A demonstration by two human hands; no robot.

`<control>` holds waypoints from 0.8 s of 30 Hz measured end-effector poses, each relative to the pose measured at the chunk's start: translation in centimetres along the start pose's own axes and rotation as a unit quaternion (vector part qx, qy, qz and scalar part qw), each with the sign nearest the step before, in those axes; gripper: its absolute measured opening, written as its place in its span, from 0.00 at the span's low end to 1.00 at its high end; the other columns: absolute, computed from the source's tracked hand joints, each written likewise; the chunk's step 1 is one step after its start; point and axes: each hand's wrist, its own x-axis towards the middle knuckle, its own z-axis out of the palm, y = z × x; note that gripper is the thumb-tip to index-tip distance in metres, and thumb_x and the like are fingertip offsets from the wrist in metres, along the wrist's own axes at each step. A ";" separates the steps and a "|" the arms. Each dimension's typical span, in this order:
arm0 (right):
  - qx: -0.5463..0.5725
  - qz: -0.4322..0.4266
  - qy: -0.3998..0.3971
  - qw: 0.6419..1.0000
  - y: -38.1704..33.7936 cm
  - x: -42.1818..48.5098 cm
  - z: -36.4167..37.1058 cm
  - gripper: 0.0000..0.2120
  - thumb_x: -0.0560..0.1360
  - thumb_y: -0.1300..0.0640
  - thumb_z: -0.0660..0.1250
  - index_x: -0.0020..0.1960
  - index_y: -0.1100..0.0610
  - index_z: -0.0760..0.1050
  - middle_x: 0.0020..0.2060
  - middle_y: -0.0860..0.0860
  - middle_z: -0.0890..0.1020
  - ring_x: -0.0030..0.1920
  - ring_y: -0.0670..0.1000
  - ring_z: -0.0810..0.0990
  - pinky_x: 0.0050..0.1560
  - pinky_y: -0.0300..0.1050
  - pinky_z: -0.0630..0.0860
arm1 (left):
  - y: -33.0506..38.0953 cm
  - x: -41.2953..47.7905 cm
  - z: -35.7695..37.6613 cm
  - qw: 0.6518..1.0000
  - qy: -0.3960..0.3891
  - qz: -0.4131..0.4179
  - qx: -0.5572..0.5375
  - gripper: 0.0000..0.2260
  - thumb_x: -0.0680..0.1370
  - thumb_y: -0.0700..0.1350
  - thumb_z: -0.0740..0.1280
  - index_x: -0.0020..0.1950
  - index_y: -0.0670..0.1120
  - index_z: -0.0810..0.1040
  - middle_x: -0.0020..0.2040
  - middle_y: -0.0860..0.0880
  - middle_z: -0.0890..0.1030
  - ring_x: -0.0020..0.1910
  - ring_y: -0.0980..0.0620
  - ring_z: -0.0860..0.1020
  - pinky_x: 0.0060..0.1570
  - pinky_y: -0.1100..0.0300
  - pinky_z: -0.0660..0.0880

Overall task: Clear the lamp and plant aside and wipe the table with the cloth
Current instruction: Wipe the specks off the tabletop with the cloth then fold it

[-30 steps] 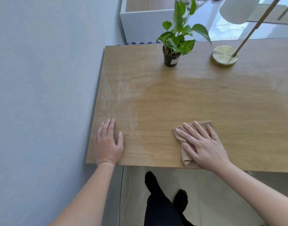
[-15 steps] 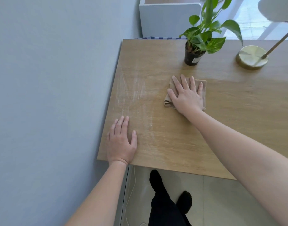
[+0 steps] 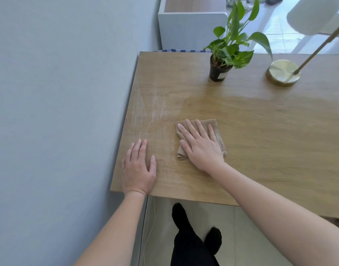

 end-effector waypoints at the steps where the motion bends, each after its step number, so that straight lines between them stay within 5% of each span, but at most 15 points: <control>1: -0.002 0.004 0.001 1.000 0.0 0.1 -0.1 0.28 0.87 0.35 0.38 0.86 0.35 0.41 0.86 0.38 0.45 0.86 0.48 0.38 0.84 0.58 0.34 | 0.0 0.0 0.0 1.000 0.002 0.001 -0.005 0.29 0.85 0.60 0.55 0.86 0.53 0.65 0.86 0.53 0.65 0.86 0.51 0.59 0.84 0.46 0.60; 24: -0.007 0.049 0.025 0.998 0.4 21.8 -5.9 0.28 0.87 0.37 0.39 0.86 0.35 0.49 0.87 0.42 0.51 0.87 0.51 0.46 0.85 0.61 0.36 | -1.0 0.1 0.9 1.000 -0.012 0.008 -0.003 0.29 0.86 0.58 0.58 0.87 0.53 0.63 0.86 0.56 0.63 0.87 0.55 0.55 0.84 0.47 0.60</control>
